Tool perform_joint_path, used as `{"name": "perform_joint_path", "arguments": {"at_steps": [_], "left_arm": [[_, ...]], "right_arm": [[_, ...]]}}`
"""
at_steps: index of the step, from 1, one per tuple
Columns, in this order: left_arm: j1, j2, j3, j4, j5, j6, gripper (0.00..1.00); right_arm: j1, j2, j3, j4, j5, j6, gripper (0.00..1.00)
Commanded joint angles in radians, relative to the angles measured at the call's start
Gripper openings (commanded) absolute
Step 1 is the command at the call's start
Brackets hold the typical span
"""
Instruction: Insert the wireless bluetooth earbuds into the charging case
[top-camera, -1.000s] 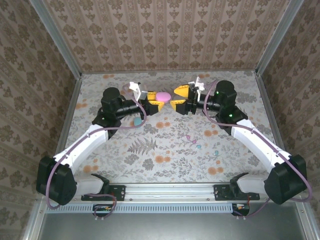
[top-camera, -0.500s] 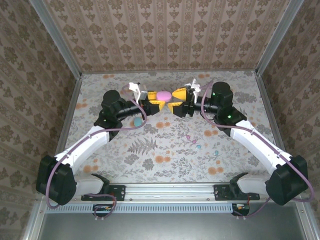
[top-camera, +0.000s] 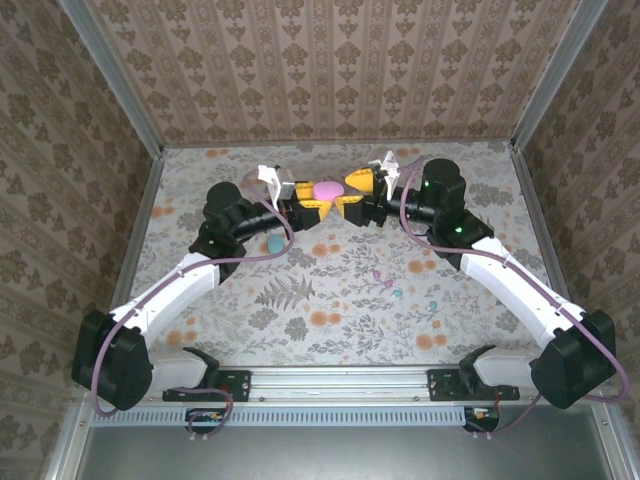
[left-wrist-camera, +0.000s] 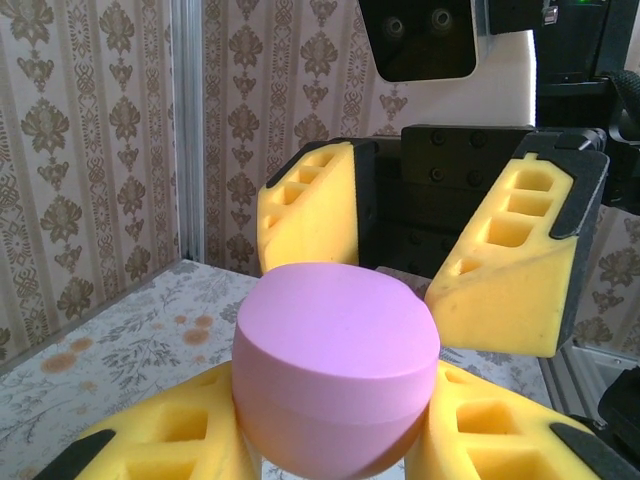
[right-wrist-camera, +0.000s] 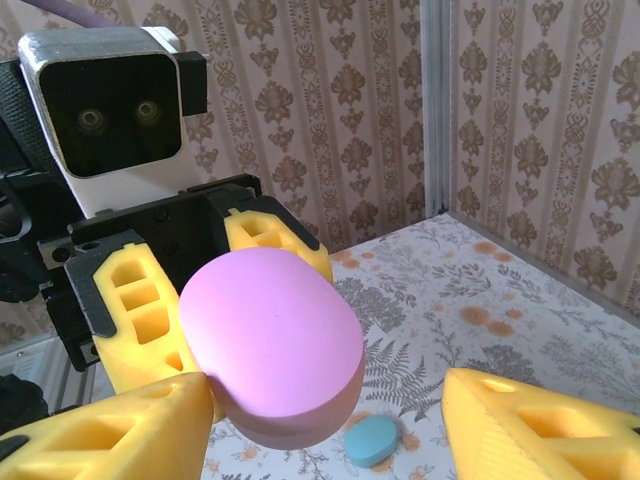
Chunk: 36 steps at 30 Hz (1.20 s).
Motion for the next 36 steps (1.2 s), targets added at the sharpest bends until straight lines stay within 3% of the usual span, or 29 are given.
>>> {"name": "perform_joint_path", "arguments": {"at_steps": [1, 13, 29, 36], "left_arm": [[-0.014, -0.018, -0.004, 0.055, 0.033, -0.017, 0.28], [-0.025, -0.017, 0.002, 0.03, 0.028, 0.011, 0.28], [-0.028, -0.023, -0.002, 0.026, 0.028, 0.017, 0.28], [-0.028, -0.02, -0.006, 0.014, -0.018, 0.025, 0.28]], "right_arm": [[0.002, 0.004, 0.029, -0.008, 0.077, -0.004, 0.63], [0.003, 0.021, 0.061, 0.02, 0.07, 0.033, 0.64], [0.003, 0.054, 0.126, -0.032, 0.159, 0.065, 0.64], [0.001, 0.025, 0.124, -0.019, 0.088, 0.1, 0.67]]}}
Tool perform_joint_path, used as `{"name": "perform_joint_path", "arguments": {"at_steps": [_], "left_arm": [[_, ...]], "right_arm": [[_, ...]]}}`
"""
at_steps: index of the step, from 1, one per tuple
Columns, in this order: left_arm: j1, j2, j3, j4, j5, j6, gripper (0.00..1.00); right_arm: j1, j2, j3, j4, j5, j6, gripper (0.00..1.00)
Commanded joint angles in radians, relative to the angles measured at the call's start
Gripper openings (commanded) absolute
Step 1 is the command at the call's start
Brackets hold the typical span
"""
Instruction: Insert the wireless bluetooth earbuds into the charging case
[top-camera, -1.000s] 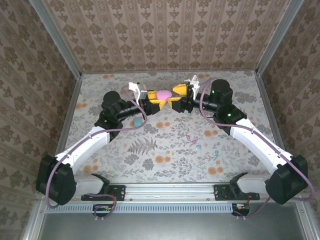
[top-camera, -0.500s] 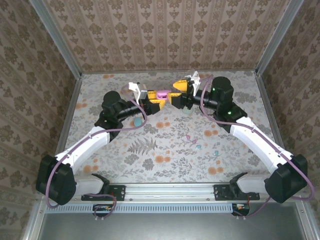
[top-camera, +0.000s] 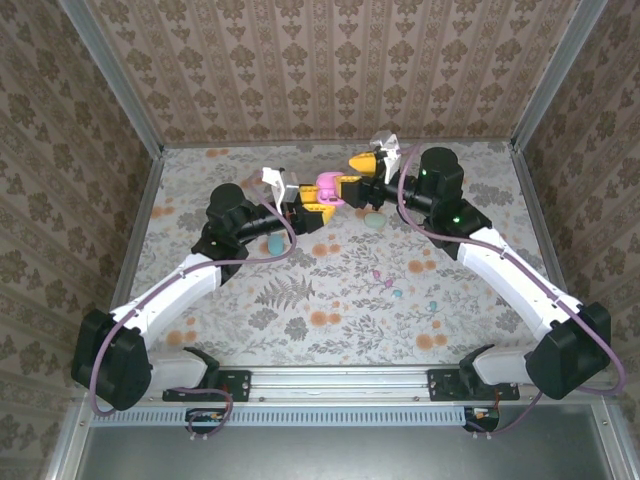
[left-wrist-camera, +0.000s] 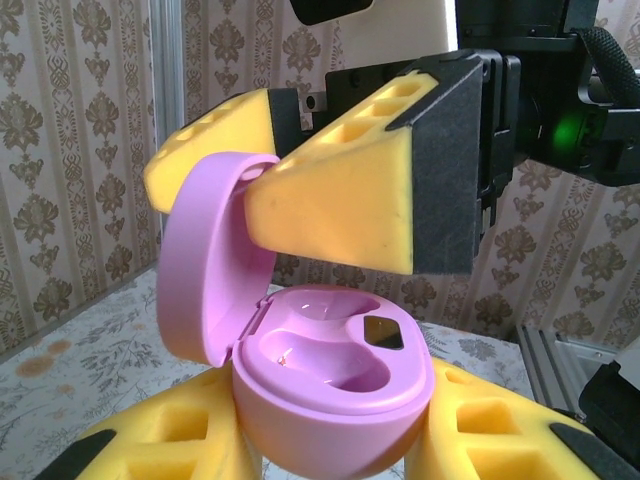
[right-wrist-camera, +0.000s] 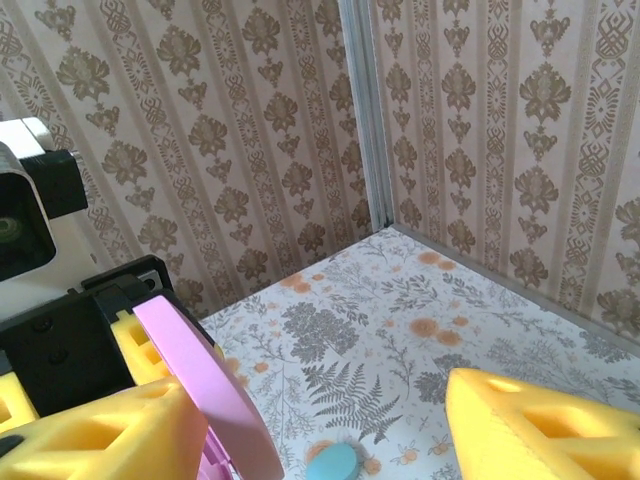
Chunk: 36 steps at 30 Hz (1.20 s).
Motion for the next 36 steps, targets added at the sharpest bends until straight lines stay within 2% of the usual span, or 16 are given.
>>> {"name": "perform_joint_path", "arguments": {"at_steps": [1, 3, 5, 10, 14, 17, 21, 27, 30, 36], "left_arm": [[-0.002, -0.02, -0.006, 0.015, -0.033, 0.02, 0.29], [-0.002, -0.02, -0.008, 0.01, -0.046, 0.024, 0.29], [-0.002, -0.02, -0.007, 0.011, -0.051, 0.024, 0.29], [-0.002, -0.018, -0.011, 0.025, -0.06, 0.022, 0.29], [-0.002, -0.017, -0.014, 0.033, -0.07, 0.021, 0.28], [-0.002, -0.015, -0.014, 0.038, -0.071, 0.018, 0.28], [-0.002, -0.022, -0.022, 0.041, -0.081, 0.018, 0.28], [-0.002, -0.04, -0.034, 0.039, -0.11, 0.026, 0.28], [-0.001, -0.045, -0.032, 0.036, -0.12, 0.032, 0.28], [-0.001, -0.051, -0.028, 0.022, -0.128, 0.043, 0.28]], "right_arm": [[0.0, -0.038, 0.02, 0.023, -0.086, 0.037, 0.68], [0.0, -0.073, -0.004, 0.064, -0.153, 0.056, 0.69], [0.0, -0.11, -0.019, 0.044, -0.133, 0.063, 0.69], [-0.024, -0.212, -0.018, -0.153, 0.141, 0.112, 0.72], [-0.143, -0.248, -0.029, -0.275, 0.251, 0.315, 0.56], [-0.253, -0.238, -0.059, -0.39, 0.269, 0.457, 0.48], [-0.323, -0.166, -0.07, -0.589, 0.268, 0.491, 0.41], [-0.322, -0.003, -0.053, -0.756, 0.126, 0.437, 0.37], [-0.303, 0.065, -0.073, -0.779, 0.067, 0.459, 0.4], [-0.207, 0.178, -0.106, -0.863, 0.163, 0.468, 0.41]]}}
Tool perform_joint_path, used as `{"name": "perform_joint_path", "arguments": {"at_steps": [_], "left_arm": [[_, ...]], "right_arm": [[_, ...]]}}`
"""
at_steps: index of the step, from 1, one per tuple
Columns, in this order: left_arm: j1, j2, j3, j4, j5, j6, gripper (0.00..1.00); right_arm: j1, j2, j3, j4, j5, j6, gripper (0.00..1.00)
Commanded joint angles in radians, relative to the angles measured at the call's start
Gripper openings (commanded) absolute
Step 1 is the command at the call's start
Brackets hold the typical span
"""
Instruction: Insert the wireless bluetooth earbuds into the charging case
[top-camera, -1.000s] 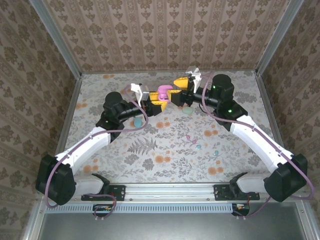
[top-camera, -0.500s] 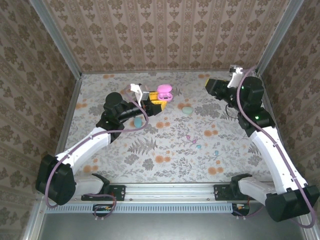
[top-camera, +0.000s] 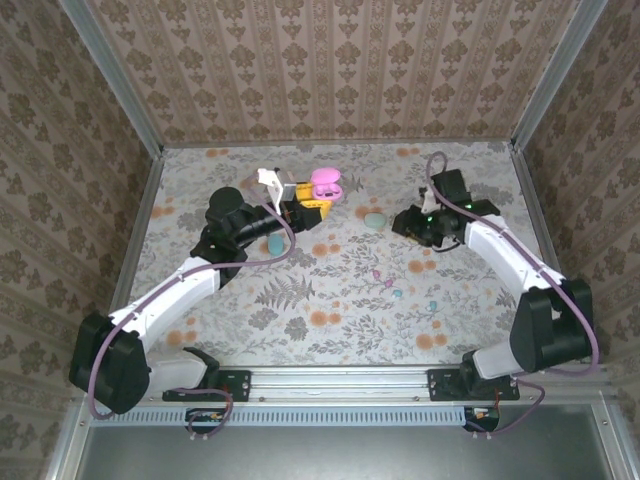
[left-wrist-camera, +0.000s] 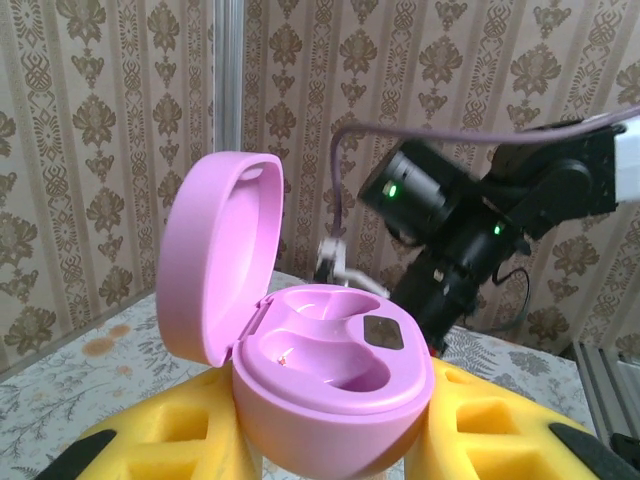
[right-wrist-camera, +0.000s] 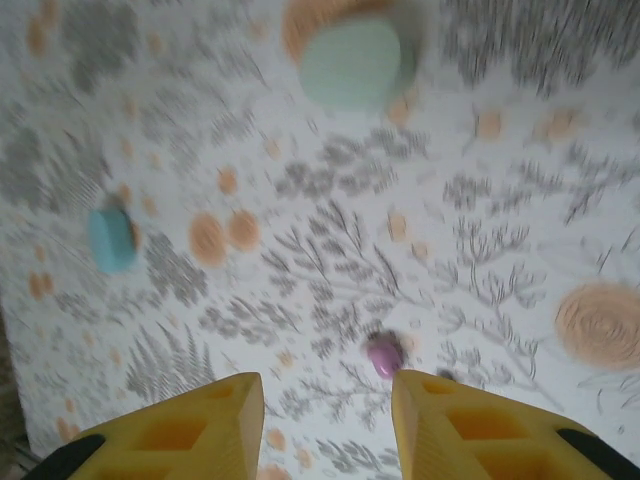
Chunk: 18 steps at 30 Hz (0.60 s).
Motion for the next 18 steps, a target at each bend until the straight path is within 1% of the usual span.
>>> {"name": "perform_joint_path", "arguments": {"at_steps": [1, 6, 9, 11, 18], "left_arm": [[-0.001, -0.029, 0.001, 0.02, -0.009, 0.025, 0.28], [0.001, -0.032, 0.004, 0.017, -0.009, 0.029, 0.28], [0.001, -0.037, 0.005, 0.013, -0.01, 0.032, 0.28], [0.001, -0.04, 0.005, 0.011, -0.012, 0.032, 0.28], [0.004, -0.049, 0.008, -0.007, -0.013, 0.043, 0.28]], "right_arm": [[0.06, 0.051, -0.03, -0.098, 0.018, 0.022, 0.41], [0.14, 0.127, -0.03, -0.118, 0.047, 0.031, 0.41], [0.172, 0.172, -0.022, -0.133, 0.083, 0.034, 0.4], [0.185, 0.198, -0.01, -0.122, 0.08, 0.028, 0.36], [0.198, 0.292, 0.035, -0.107, 0.082, 0.008, 0.35]]}}
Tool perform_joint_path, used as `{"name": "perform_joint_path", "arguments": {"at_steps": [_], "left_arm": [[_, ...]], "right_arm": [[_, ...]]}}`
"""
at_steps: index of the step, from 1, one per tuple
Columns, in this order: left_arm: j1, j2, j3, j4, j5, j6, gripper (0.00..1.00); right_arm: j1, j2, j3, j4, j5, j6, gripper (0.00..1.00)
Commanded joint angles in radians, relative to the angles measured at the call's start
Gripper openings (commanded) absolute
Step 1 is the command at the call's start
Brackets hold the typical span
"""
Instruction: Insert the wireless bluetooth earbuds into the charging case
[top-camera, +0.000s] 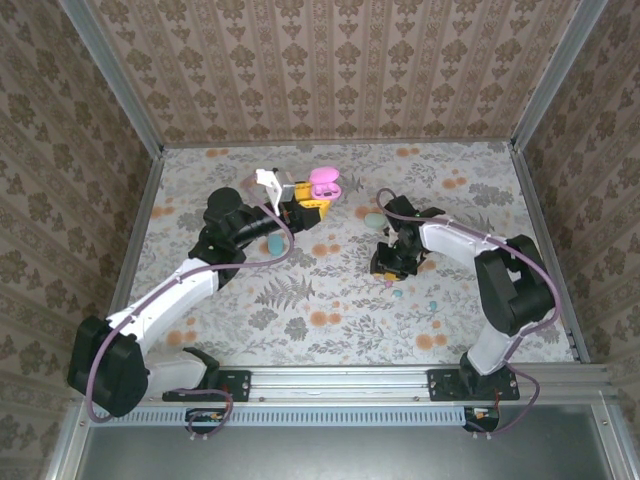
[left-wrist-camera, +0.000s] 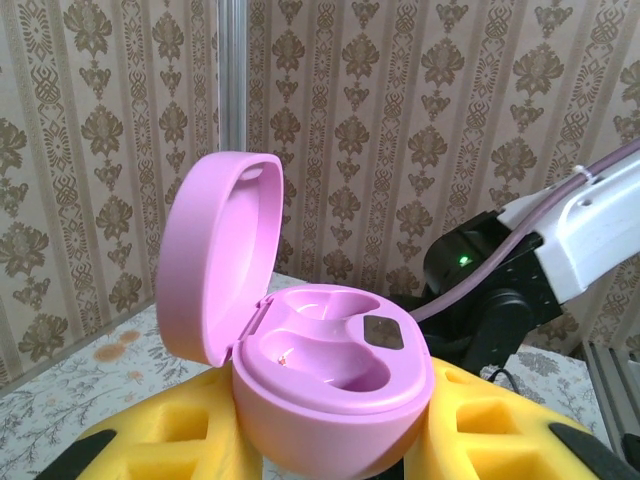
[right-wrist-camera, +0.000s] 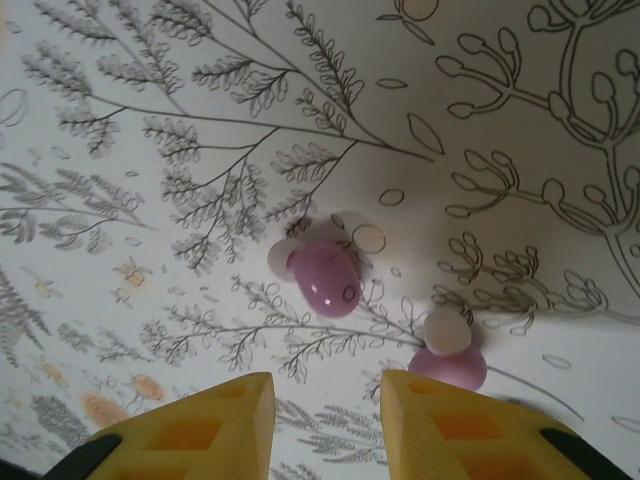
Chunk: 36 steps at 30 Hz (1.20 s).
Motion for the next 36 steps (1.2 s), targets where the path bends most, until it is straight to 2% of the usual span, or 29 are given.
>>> {"name": "perform_joint_path", "arguments": {"at_steps": [1, 10, 20, 36], "left_arm": [[0.003, -0.034, 0.007, 0.003, -0.006, 0.024, 0.28], [0.005, -0.037, 0.008, -0.006, -0.014, 0.029, 0.28], [0.008, -0.033, 0.007, -0.002, -0.013, 0.035, 0.28], [0.014, -0.039, 0.004, -0.01, -0.016, 0.037, 0.28]], "right_arm": [[0.004, 0.036, 0.043, -0.018, 0.02, -0.01, 0.35], [0.023, 0.057, 0.078, -0.036, 0.022, 0.003, 0.35], [0.087, 0.034, 0.059, 0.0, -0.005, 0.058, 0.35], [0.093, 0.094, 0.08, -0.028, 0.037, 0.054, 0.36]]}}
